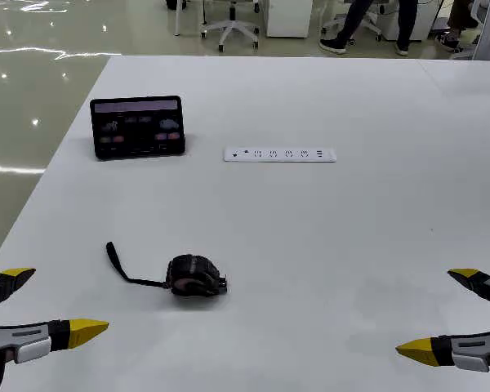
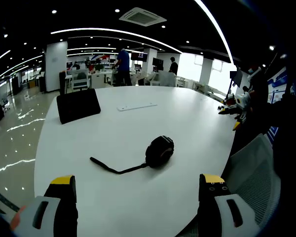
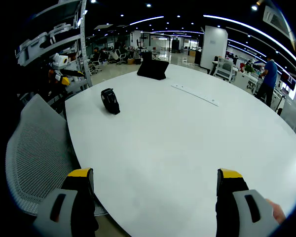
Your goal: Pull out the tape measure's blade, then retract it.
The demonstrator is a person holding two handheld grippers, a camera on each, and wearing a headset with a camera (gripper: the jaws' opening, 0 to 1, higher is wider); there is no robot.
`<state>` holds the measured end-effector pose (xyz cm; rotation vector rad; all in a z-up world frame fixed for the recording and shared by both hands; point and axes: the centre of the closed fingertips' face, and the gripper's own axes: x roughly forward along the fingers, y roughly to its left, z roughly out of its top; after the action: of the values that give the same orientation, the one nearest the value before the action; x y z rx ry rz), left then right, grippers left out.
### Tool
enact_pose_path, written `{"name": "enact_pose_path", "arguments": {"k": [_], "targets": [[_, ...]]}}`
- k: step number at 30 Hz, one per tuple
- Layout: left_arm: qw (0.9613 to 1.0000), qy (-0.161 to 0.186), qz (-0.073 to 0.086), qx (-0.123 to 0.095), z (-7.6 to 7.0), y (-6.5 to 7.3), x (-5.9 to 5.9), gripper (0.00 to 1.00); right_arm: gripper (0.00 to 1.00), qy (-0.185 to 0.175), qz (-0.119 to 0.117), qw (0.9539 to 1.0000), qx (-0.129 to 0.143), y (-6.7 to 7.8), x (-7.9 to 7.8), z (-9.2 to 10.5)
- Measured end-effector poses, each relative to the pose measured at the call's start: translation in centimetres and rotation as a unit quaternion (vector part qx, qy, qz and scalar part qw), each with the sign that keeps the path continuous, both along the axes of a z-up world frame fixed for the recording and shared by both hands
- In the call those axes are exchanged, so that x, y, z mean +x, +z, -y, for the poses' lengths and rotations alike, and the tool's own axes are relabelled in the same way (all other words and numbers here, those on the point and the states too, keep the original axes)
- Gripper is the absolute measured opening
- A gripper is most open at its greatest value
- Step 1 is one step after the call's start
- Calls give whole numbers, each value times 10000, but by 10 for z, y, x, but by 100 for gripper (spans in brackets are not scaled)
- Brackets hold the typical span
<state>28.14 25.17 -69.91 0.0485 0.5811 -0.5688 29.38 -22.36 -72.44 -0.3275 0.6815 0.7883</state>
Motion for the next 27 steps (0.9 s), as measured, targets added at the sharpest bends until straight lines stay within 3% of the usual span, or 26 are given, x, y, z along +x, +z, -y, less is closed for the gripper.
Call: {"name": "enact_pose_path", "arguments": {"k": [12, 14, 17, 19, 21, 23, 25, 27], "targets": [[10000, -60, 38, -35, 10, 2, -2, 100, 100, 15, 123, 9999, 8, 7, 1, 3], [9997, -67, 231, 46, 10, 6, 1, 100, 100, 17, 170, 9998, 51, 8, 2, 2], [9997, -97, 221, 12, 10, 6, 2, 100, 100, 12, 208, 9998, 42, 9, 4, 4], [9989, -157, 417, 159, 9, 8, 5, 100, 100, 20, 234, 9997, 47, 9, 5, 3], [9990, -206, 384, 40, 13, 8, 5, 100, 100, -3, 234, 9997, 37, 9, 7, 4], [9987, -243, 393, 201, 13, 5, 8, 100, 100, -56, 240, 9997, 93, 11, 11, 4], [9989, -342, 278, 171, 18, 2, 9, 100, 100, -62, 249, 9996, 115, 11, 14, 4], [9985, -405, 272, 260, 20, 1, 12, 100, 100, -43, 257, 9996, 119, 11, 16, 2]]}}
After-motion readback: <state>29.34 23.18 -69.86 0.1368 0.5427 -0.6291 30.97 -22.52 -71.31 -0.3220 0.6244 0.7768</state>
